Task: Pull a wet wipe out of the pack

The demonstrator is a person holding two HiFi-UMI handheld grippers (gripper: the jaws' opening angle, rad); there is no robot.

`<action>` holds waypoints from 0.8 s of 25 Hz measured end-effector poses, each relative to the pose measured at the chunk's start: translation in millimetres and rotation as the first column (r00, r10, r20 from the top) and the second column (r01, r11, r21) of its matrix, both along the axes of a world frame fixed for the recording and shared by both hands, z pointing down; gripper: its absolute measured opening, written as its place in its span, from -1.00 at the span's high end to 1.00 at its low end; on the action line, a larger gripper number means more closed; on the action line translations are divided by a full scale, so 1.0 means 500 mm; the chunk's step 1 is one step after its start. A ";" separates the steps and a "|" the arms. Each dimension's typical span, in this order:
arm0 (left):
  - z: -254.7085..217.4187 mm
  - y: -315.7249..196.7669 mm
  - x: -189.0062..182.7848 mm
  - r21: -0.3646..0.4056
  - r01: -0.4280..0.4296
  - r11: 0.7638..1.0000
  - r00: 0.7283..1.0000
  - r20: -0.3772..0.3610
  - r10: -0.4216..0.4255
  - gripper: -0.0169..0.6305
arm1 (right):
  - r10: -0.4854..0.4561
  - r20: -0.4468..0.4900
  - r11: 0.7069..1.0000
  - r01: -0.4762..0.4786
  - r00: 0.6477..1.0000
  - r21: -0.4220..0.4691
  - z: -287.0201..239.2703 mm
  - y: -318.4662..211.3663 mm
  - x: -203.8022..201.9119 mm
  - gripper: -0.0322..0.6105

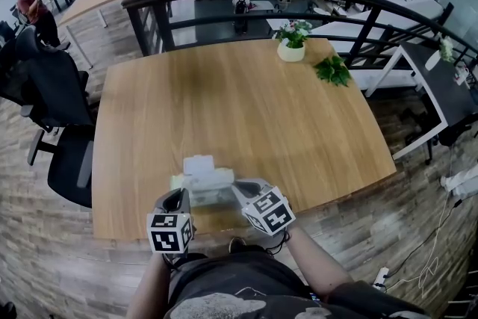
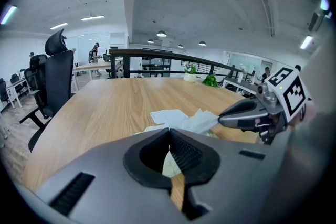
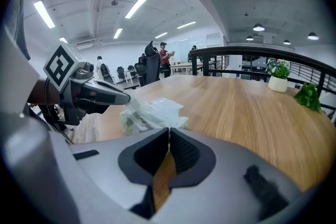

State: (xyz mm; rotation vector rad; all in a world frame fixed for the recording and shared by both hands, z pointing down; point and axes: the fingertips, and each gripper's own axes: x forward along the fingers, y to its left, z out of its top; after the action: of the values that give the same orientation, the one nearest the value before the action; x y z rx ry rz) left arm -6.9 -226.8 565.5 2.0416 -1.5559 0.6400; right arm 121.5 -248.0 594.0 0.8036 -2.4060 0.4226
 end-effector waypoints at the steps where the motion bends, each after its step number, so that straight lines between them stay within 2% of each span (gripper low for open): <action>1: 0.000 0.000 -0.001 0.000 0.000 1.000 1.000 0.002 0.000 0.90 | 0.004 0.005 1.000 -0.004 1.000 -0.005 0.000 0.000 0.003 0.81; 9: 0.001 0.006 0.001 0.003 0.001 1.000 1.000 0.002 -0.001 0.90 | 0.033 0.009 0.999 -0.033 0.999 0.003 -0.009 -0.001 0.028 0.81; 14: -0.002 0.007 0.008 0.013 -0.011 1.000 1.000 -0.023 0.011 0.90 | 0.046 0.052 0.999 -0.047 0.998 0.009 -0.038 0.002 0.032 0.81; 20: -0.001 0.003 0.010 0.009 0.000 1.000 1.000 -0.012 0.000 0.90 | 0.053 0.076 0.998 -0.056 0.996 0.039 -0.075 -0.007 0.047 0.81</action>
State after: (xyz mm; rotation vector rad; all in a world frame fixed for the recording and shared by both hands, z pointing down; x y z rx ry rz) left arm -2.1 -225.4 565.0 2.0482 -1.5544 0.6204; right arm 144.9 -251.3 556.7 0.8879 -2.4737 0.4333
